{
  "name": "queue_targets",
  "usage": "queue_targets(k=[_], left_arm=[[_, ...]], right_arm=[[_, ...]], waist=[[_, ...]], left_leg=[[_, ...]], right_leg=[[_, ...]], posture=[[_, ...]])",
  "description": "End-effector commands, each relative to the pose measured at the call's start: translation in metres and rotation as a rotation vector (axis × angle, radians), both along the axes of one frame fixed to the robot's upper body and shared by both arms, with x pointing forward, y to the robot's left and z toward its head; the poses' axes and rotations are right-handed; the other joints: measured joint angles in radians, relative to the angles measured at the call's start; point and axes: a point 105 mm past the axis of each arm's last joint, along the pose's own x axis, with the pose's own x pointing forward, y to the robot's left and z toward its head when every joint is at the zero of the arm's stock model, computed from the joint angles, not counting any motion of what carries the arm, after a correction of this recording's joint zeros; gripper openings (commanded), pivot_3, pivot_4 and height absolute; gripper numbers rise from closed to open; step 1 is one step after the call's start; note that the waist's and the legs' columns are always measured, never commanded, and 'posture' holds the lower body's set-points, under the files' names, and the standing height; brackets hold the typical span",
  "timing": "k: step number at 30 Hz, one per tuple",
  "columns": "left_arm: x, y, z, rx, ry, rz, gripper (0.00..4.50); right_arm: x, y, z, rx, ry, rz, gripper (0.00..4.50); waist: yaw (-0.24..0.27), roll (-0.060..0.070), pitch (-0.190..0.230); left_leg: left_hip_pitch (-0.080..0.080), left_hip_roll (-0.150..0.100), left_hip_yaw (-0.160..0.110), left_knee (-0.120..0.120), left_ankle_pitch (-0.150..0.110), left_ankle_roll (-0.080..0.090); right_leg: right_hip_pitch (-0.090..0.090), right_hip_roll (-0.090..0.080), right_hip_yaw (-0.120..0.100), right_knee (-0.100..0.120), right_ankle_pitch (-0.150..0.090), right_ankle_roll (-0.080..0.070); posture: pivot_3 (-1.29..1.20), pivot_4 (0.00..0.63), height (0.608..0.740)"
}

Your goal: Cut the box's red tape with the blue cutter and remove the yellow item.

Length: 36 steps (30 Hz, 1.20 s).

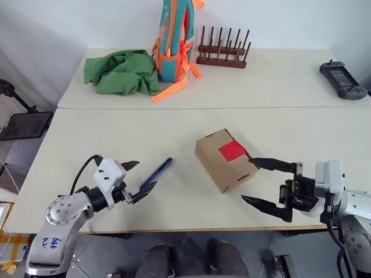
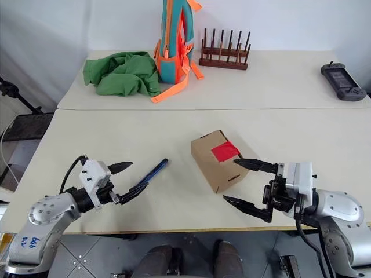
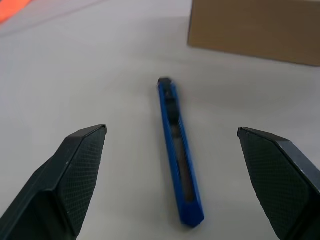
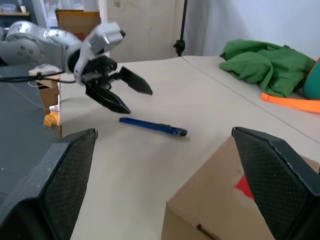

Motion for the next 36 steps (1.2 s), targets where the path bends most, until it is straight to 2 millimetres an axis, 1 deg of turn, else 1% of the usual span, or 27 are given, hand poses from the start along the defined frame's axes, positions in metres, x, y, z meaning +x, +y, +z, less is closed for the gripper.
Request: queue_targets(k=[1,3,5,7,10,12,14,15,16,19,27,29,32,33,34,35,36], left_arm=[[0.003,-0.01,-0.01,0.029,-0.002,0.005,4.46],[0.004,-0.012,-0.021,0.019,0.026,0.043,4.46],[0.001,-0.019,-0.029,0.014,0.043,0.037,4.46],[0.003,-0.024,-0.037,0.009,0.067,0.063,4.46],[0.008,-0.022,-0.048,0.029,0.101,0.127,4.46],[0.011,-0.02,-0.052,0.084,0.092,0.145,4.46],[0.011,-0.022,-0.054,0.097,0.093,0.139,4.46],[0.011,-0.022,-0.055,0.098,0.095,0.141,4.06],[0.01,-0.024,-0.058,0.094,0.11,0.131,3.85],[0.006,-0.024,-0.066,0.099,0.143,0.127,3.0],[0.002,-0.021,-0.071,0.102,0.167,0.135,0.52],[0.002,-0.023,-0.07,0.094,0.163,0.13,0.47],[0.002,-0.03,-0.061,0.081,0.113,0.071,0.47],[0.001,-0.031,-0.057,0.099,0.095,0.01,0.47],[0.002,-0.027,-0.051,0.111,0.068,-0.042,0.47],[0.003,-0.024,-0.046,0.119,0.05,-0.076,0.47],[0.002,-0.024,-0.04,0.103,0.043,-0.141,0.47]], right_arm=[[-0.005,0.004,0.006,-0.009,-0.021,0.005,4.5],[-0.005,0.005,0.007,-0.007,-0.026,-0.006,4.5],[-0.004,0.005,0.007,-0.006,-0.029,-0.011,4.5],[-0.004,0.006,0.008,-0.003,-0.034,-0.015,4.5],[-0.005,0.005,0.009,0.001,-0.039,-0.029,4.5],[-0.005,0.004,0.009,0.004,-0.041,-0.042,4.5],[-0.006,0.003,0.009,0.006,-0.04,-0.05,4.5],[-0.006,0.003,0.009,0.007,-0.04,-0.054,4.5],[-0.006,0.002,0.009,0.009,-0.041,-0.061,4.5],[-0.006,0.0,0.009,0.013,-0.048,-0.079,4.5],[-0.003,-0.001,0.007,0.016,-0.056,-0.088,4.5],[-0.003,-0.001,0.006,0.017,-0.056,-0.087,4.5],[-0.002,0.002,0.004,0.022,-0.051,-0.074,4.5],[-0.003,0.006,0.015,0.08,-0.089,-0.061,4.5],[-0.004,0.009,0.022,0.114,-0.082,-0.066,4.5],[-0.004,0.011,0.026,0.136,-0.074,-0.07,4.5],[-0.009,0.016,0.024,0.103,-0.053,-0.043,4.5]], waist=[[0.002,0.0,0.0],[0.004,0.0,0.0],[0.004,0.0,0.0],[0.004,0.0,-0.001],[0.005,0.002,-0.002],[0.008,0.003,-0.003],[0.008,0.004,-0.003],[0.007,0.004,-0.003],[0.006,0.004,-0.003],[0.006,0.006,-0.004],[0.004,0.012,-0.009],[0.004,0.014,-0.01],[0.004,0.014,-0.01],[0.003,0.014,-0.01],[0.003,0.013,-0.01],[0.002,0.014,-0.01],[0.001,0.013,-0.01]], left_leg=[[0.0,0.0,0.0,0.0,0.0,-0.001],[0.0,-0.001,0.0,0.0,-0.001,-0.002],[0.0,-0.001,0.0,0.0,-0.002,-0.002],[0.0,-0.001,-0.001,0.0,-0.002,-0.002],[0.0,-0.001,-0.001,0.0,-0.002,-0.002],[0.002,-0.001,-0.001,0.0,-0.002,-0.002],[0.003,-0.001,0.0,0.0,-0.002,-0.002],[0.005,-0.001,0.0,0.0,-0.002,-0.002],[0.008,-0.001,0.0,-0.001,-0.003,-0.002],[0.016,0.0,0.0,-0.004,-0.004,-0.002],[0.016,0.0,0.0,-0.006,-0.004,-0.003],[0.016,0.0,0.0,-0.006,-0.004,-0.003],[0.016,0.0,0.0,-0.007,-0.004,-0.003],[0.016,0.0,0.0,-0.007,-0.004,-0.003],[0.016,0.0,0.0,-0.007,-0.004,-0.003],[0.015,0.0,0.0,-0.008,-0.003,-0.003],[0.015,0.0,0.0,-0.008,-0.003,-0.003]], right_leg=[[0.0,0.0,0.001,0.0,0.0,0.0],[0.0,-0.001,0.003,-0.001,0.0,0.0],[0.0,-0.002,0.004,-0.001,0.0,0.0],[0.0,-0.003,0.004,-0.001,0.0,0.0],[0.0,-0.005,0.004,-0.004,0.0,0.0],[0.001,-0.006,0.004,-0.004,0.0,0.0],[0.003,-0.006,0.004,-0.004,0.0,0.0],[0.005,-0.006,0.004,-0.004,0.0,0.0],[0.007,-0.007,0.004,-0.004,0.0,0.0],[0.015,-0.007,0.005,-0.008,0.0,0.0],[0.015,-0.008,0.005,-0.009,0.0,-0.001],[0.015,-0.008,0.005,-0.009,0.0,-0.001],[0.014,-0.008,0.005,-0.01,-0.001,-0.001],[0.014,-0.008,0.005,-0.01,-0.001,-0.001],[0.013,-0.008,0.005,-0.01,-0.001,-0.001],[0.013,-0.007,0.005,-0.01,-0.001,-0.002],[0.012,-0.007,0.005,-0.01,-0.001,-0.002]], posture=[[0.0,0.15,0.74],[0.0,0.15,0.74],[0.0,0.15,0.74],[0.0,0.15,0.74],[0.0,0.15,0.74],[0.0,0.15,0.74],[0.0,0.15,0.74],[0.0,0.15,0.74],[0.0,0.15,0.74],[0.0,0.15,0.74],[0.0,0.15,0.74],[0.0,0.15,0.74],[0.0,0.15,0.74],[0.0,0.15,0.74],[0.0,0.15,0.74],[0.0,0.15,0.74],[0.0,0.15,0.74]])
